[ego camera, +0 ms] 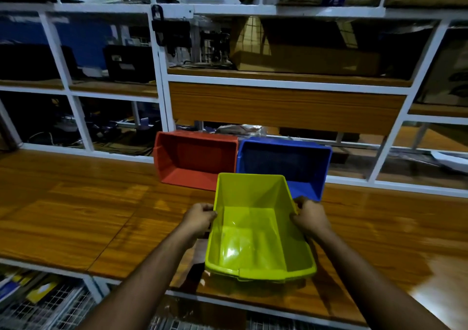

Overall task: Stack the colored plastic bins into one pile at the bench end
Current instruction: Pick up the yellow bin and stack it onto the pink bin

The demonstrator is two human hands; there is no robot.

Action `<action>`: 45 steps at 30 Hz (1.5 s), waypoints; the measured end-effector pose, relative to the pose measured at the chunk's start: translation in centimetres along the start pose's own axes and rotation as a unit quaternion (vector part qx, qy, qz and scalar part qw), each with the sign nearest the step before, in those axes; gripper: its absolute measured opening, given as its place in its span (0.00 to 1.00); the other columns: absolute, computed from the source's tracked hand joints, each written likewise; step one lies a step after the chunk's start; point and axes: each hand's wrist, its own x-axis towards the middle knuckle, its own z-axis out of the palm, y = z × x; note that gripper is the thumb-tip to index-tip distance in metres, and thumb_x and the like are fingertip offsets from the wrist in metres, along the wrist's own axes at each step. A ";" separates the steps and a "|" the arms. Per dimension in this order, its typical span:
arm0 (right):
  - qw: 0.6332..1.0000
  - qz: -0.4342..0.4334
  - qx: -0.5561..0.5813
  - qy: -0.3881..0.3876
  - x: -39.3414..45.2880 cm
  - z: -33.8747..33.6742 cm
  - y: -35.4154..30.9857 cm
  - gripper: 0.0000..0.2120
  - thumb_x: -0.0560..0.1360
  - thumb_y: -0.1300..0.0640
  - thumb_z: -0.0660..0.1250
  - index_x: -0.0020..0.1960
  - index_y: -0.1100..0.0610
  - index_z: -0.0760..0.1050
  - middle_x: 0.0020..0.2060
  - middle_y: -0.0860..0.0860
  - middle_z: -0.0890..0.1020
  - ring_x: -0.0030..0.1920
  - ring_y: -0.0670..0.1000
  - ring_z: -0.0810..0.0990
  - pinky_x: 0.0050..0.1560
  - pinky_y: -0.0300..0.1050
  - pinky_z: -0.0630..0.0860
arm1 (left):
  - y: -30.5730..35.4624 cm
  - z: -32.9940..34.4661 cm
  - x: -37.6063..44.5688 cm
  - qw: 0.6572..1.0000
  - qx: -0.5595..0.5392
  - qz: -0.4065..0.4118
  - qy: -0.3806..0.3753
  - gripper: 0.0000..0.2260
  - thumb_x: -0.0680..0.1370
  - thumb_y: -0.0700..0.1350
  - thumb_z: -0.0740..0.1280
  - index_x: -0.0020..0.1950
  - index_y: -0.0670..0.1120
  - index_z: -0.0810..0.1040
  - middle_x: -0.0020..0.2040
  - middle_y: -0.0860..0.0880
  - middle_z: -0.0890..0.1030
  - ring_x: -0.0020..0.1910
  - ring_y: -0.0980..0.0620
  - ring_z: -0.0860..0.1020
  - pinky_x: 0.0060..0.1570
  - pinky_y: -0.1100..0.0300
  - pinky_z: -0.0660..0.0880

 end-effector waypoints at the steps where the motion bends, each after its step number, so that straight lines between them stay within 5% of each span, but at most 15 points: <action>1: 0.998 0.030 0.046 -0.010 0.2 0.2 0.5 0.20 0.74 0.58 0.68 0.65 0.57 0.72 0.57 0.59 0.81 0.54 0.59 0.81 0.49 0.47 0.76 | 0.2 -0.1 -0.2 1.000 -0.014 -0.005 -0.012 0.07 0.80 0.38 0.62 0.46 0.46 0.78 0.40 0.47 0.81 0.32 0.54 0.78 0.32 0.63 0.74; 6: 0.933 0.149 0.322 -0.052 0.4 1.2 1.2 0.07 0.76 0.63 0.67 0.53 0.64 0.76 0.47 0.64 0.82 0.41 0.59 0.79 0.42 0.55 0.78 | 0.7 -0.4 -0.6 0.998 -0.041 -0.005 -0.045 0.06 0.81 0.39 0.61 0.50 0.47 0.77 0.41 0.49 0.80 0.34 0.55 0.77 0.33 0.63 0.73; 11: 0.892 0.161 0.418 -0.062 -1.1 -0.6 1.4 0.04 0.75 0.67 0.66 0.49 0.62 0.77 0.34 0.58 0.78 0.23 0.49 0.74 0.20 0.35 0.66 | 1.5 -0.6 -0.7 0.995 -0.059 0.028 -0.075 0.08 0.81 0.38 0.61 0.53 0.46 0.78 0.42 0.49 0.82 0.37 0.53 0.79 0.34 0.61 0.74; 15: 0.845 0.161 0.508 -0.048 -4.1 -3.3 1.9 0.09 0.76 0.67 0.62 0.53 0.61 0.78 0.38 0.56 0.81 0.23 0.45 0.77 0.15 0.32 0.62 | 3.0 0.4 -1.0 0.988 -0.078 0.058 -0.121 0.09 0.81 0.38 0.61 0.54 0.47 0.79 0.37 0.51 0.83 0.30 0.56 0.79 0.29 0.64 0.75; 17: 0.829 0.169 0.532 -0.045 -6.1 -4.7 2.7 0.13 0.77 0.66 0.59 0.57 0.57 0.78 0.31 0.50 0.80 0.19 0.42 0.72 0.15 0.31 0.59 | 3.8 1.6 -1.1 0.981 -0.085 0.070 -0.161 0.09 0.80 0.38 0.61 0.56 0.46 0.79 0.40 0.49 0.82 0.31 0.55 0.79 0.27 0.63 0.75; 21: 0.793 0.179 0.581 -0.015 -10.3 -6.9 7.3 0.21 0.75 0.67 0.55 0.61 0.53 0.77 0.27 0.46 0.76 0.17 0.41 0.65 0.16 0.32 0.56 | 4.8 5.6 -1.6 0.962 -0.084 0.103 -0.239 0.12 0.80 0.39 0.61 0.62 0.43 0.78 0.40 0.50 0.81 0.33 0.54 0.76 0.28 0.63 0.72; 23: 0.781 0.181 0.597 0.012 -13.1 -8.0 10.1 0.21 0.76 0.67 0.56 0.62 0.51 0.77 0.30 0.47 0.78 0.23 0.43 0.69 0.22 0.35 0.63 | 5.5 8.4 -2.6 0.953 -0.085 0.117 -0.268 0.12 0.80 0.38 0.61 0.61 0.43 0.78 0.37 0.54 0.82 0.29 0.59 0.76 0.24 0.65 0.69; 27: 0.765 0.205 0.604 0.089 -20.0 -10.0 15.9 0.17 0.79 0.65 0.58 0.62 0.52 0.78 0.43 0.51 0.84 0.32 0.45 0.80 0.31 0.40 0.74 | 6.5 15.4 -5.7 0.930 -0.071 0.133 -0.336 0.13 0.80 0.38 0.62 0.64 0.42 0.77 0.44 0.46 0.82 0.30 0.55 0.75 0.24 0.64 0.64; 33: 0.722 0.226 0.624 0.196 -30.5 -13.6 26.3 0.14 0.79 0.62 0.62 0.60 0.55 0.81 0.46 0.58 0.83 0.35 0.52 0.74 0.38 0.43 0.69 | 7.6 28.2 -12.6 0.897 -0.042 0.115 -0.424 0.14 0.80 0.38 0.62 0.65 0.42 0.76 0.47 0.43 0.82 0.35 0.50 0.75 0.25 0.63 0.66; 37: 0.699 0.256 0.614 0.261 -37.6 -16.7 33.2 0.14 0.79 0.62 0.62 0.63 0.55 0.78 0.57 0.57 0.82 0.51 0.56 0.80 0.53 0.52 0.76 | 8.5 38.0 -18.8 0.871 -0.028 0.094 -0.481 0.11 0.81 0.39 0.60 0.61 0.47 0.78 0.45 0.48 0.84 0.32 0.55 0.81 0.25 0.64 0.74; 45: 0.665 0.281 0.597 0.351 -49.8 -24.6 46.6 0.12 0.80 0.60 0.61 0.61 0.53 0.77 0.53 0.55 0.85 0.52 0.56 0.82 0.64 0.61 0.73 | 10.5 57.8 -31.4 0.845 -0.004 0.077 -0.530 0.12 0.82 0.39 0.59 0.61 0.47 0.78 0.43 0.49 0.83 0.36 0.51 0.77 0.27 0.64 0.73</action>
